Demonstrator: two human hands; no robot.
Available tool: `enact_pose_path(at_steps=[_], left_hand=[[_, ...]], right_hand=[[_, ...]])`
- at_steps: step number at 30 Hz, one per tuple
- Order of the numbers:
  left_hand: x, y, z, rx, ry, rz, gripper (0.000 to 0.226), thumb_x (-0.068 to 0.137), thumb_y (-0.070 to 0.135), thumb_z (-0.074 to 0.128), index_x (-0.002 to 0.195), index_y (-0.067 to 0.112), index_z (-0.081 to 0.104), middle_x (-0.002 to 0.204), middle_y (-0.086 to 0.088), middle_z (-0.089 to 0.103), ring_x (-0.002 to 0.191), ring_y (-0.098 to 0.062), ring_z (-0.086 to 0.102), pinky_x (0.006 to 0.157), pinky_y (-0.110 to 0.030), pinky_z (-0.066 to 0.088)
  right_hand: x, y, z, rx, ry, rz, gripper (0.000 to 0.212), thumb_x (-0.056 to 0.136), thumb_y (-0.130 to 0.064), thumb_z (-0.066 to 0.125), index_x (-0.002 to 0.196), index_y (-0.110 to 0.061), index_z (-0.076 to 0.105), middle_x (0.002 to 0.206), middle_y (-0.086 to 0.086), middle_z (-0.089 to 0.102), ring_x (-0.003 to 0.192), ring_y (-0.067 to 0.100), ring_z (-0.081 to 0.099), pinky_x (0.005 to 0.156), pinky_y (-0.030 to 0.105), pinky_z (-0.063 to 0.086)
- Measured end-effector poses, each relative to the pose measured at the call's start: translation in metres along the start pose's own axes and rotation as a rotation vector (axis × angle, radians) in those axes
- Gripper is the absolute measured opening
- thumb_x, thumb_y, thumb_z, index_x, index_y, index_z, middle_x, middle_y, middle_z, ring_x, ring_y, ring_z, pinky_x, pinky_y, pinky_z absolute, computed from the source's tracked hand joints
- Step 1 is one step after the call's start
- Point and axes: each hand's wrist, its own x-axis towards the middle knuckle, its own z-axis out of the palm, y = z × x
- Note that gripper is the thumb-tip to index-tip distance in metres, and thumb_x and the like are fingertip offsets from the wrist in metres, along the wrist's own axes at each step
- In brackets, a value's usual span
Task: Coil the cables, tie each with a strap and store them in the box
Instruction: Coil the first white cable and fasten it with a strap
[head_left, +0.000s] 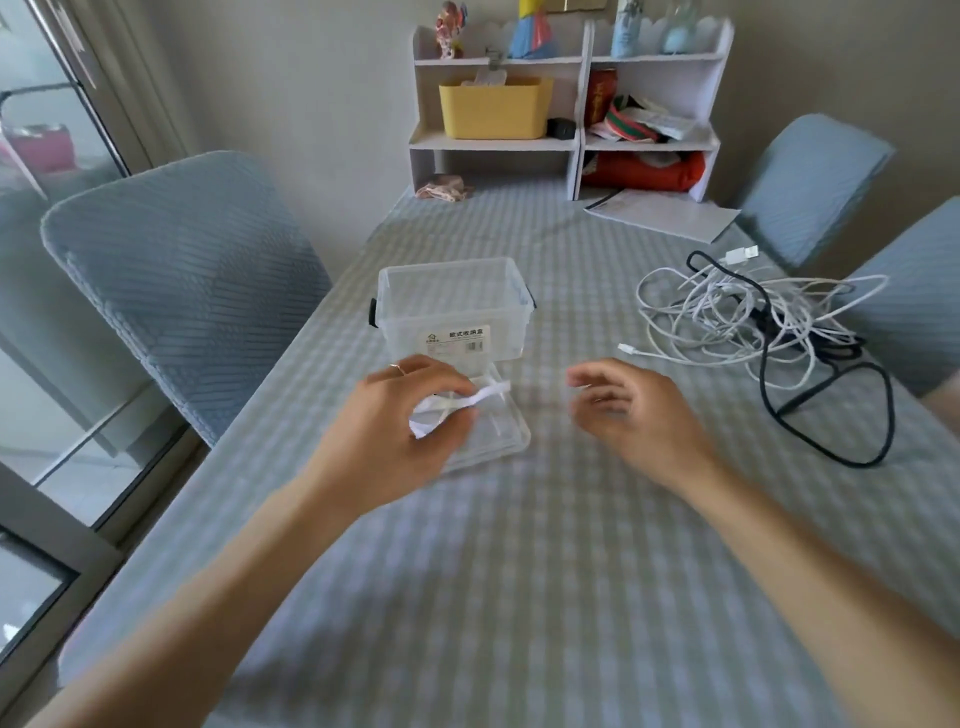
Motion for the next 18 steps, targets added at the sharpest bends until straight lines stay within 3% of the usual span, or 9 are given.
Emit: enact_pose_path(at_steps=[2, 3, 6, 10, 14, 18], left_hand=[[0.015, 0.017, 0.014, -0.059, -0.057, 0.017, 0.010, 0.085, 0.026, 0.068, 0.091, 0.021, 0.075, 0.090, 0.018, 0.070, 0.091, 0.006, 0.063, 0.080, -0.006, 0.041], [0.023, 0.023, 0.025, -0.088, -0.098, 0.017, 0.006, 0.086, 0.022, 0.070, 0.088, 0.020, 0.075, 0.087, 0.018, 0.071, 0.089, 0.005, 0.064, 0.078, -0.006, 0.042], [0.052, 0.040, 0.065, -0.173, -0.219, -0.063, 0.005, 0.088, 0.018, 0.071, 0.086, 0.018, 0.075, 0.083, 0.014, 0.073, 0.083, 0.001, 0.067, 0.079, -0.016, 0.050], [0.086, 0.051, 0.121, -0.191, -0.213, -0.072, 0.006, 0.087, 0.014, 0.070, 0.086, 0.014, 0.076, 0.081, 0.009, 0.073, 0.077, 0.004, 0.064, 0.080, -0.019, 0.050], [0.107, 0.070, 0.162, -0.165, -0.201, 0.015, 0.013, 0.085, 0.007, 0.070, 0.097, 0.012, 0.075, 0.094, -0.001, 0.074, 0.085, -0.009, 0.064, 0.075, -0.002, 0.038], [0.114, 0.075, 0.197, -0.178, -0.193, 0.073, 0.034, 0.083, 0.004, 0.067, 0.116, 0.012, 0.070, 0.112, -0.010, 0.067, 0.102, -0.028, 0.064, 0.086, -0.018, 0.042]], right_hand=[[-0.008, 0.007, -0.018, -0.072, 0.107, -0.012, 0.020, 0.086, -0.007, 0.072, 0.099, -0.022, 0.071, 0.096, -0.010, 0.073, 0.083, -0.002, 0.067, 0.078, 0.014, 0.051], [-0.012, 0.011, -0.028, -0.103, 0.157, -0.013, 0.016, 0.086, -0.007, 0.072, 0.095, -0.021, 0.073, 0.091, -0.010, 0.074, 0.080, -0.001, 0.067, 0.076, 0.013, 0.051], [-0.027, 0.028, -0.060, -0.172, 0.288, -0.008, 0.010, 0.085, -0.007, 0.072, 0.088, -0.017, 0.074, 0.079, -0.011, 0.072, 0.072, 0.001, 0.066, 0.072, 0.016, 0.052], [-0.041, 0.049, -0.089, -0.215, 0.416, 0.041, 0.016, 0.085, -0.004, 0.071, 0.081, -0.019, 0.070, 0.069, -0.012, 0.067, 0.065, 0.000, 0.061, 0.066, 0.014, 0.047], [-0.039, 0.056, -0.104, -0.200, 0.565, 0.069, 0.013, 0.084, -0.007, 0.071, 0.079, -0.019, 0.071, 0.069, -0.007, 0.069, 0.066, 0.005, 0.063, 0.068, 0.023, 0.050], [-0.042, 0.056, -0.114, -0.307, 0.707, -0.001, 0.009, 0.083, -0.006, 0.068, 0.087, -0.014, 0.072, 0.075, -0.004, 0.068, 0.068, 0.009, 0.063, 0.067, 0.019, 0.050]])
